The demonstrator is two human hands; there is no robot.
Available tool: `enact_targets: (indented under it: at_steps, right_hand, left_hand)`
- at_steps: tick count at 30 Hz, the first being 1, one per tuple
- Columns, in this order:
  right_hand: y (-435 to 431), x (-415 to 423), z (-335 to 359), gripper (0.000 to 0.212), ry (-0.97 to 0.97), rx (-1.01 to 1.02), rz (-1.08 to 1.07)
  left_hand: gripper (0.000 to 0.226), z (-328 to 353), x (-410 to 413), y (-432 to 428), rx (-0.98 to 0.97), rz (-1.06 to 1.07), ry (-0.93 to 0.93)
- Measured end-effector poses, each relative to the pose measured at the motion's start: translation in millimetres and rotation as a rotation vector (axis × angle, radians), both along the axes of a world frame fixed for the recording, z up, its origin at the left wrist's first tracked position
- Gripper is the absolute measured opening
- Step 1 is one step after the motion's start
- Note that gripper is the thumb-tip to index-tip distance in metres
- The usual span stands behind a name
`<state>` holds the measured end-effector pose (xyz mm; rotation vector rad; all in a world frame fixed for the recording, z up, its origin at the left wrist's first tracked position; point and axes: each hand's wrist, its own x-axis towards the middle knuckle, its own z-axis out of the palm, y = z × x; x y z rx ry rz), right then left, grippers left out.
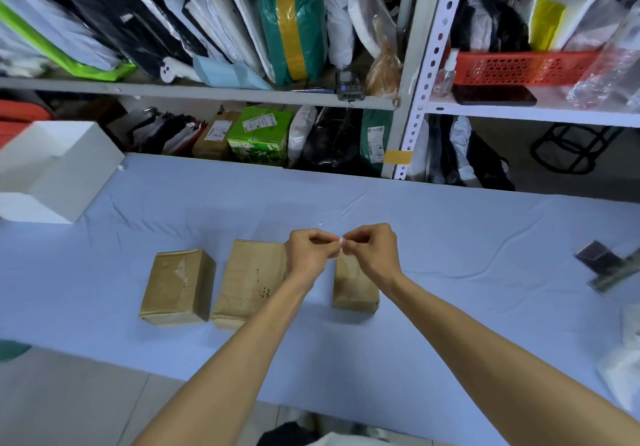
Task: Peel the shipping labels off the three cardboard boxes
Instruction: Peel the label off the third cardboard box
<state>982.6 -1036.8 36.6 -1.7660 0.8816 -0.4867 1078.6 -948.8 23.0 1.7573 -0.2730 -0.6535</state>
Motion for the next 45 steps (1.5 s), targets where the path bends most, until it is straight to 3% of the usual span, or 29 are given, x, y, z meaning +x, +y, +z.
enact_targets:
  at_steps: [5,8,10,19,23,29,35,45]
  right_hand:
    - [21,24,-1,0.002,-0.031,0.018,0.119]
    - [44,46,1,0.018,-0.052,0.08,0.106]
    - [65,63,3,0.015,-0.085,0.086,0.134]
    - [176,140,19,0.019,-0.159,-0.04,0.515]
    - [232,182,16,0.012,-0.135,-0.057,0.56]
    - [307,247,9,0.02,-0.082,0.009,0.601]
    - [358,307,11,0.013,-0.1,-0.079,0.63]
    - [381,437,16,0.007,-0.078,-0.164,0.68]
  left_hand:
    - [0.013,7,9,32,-0.018,0.11,-0.068]
    - [0.013,12,18,56,0.018,0.213,-0.104]
    - [0.012,16,30,74,0.037,0.288,-0.115]
    - [0.012,25,92,195,-0.017,0.545,-0.029]
    - [0.013,30,122,261,0.001,0.546,0.017]
    - [0.016,37,171,346,0.03,0.562,0.047]
    - [0.005,44,225,396,0.178,0.495,-0.102]
    - [0.016,63,359,427,0.454,0.364,-0.245]
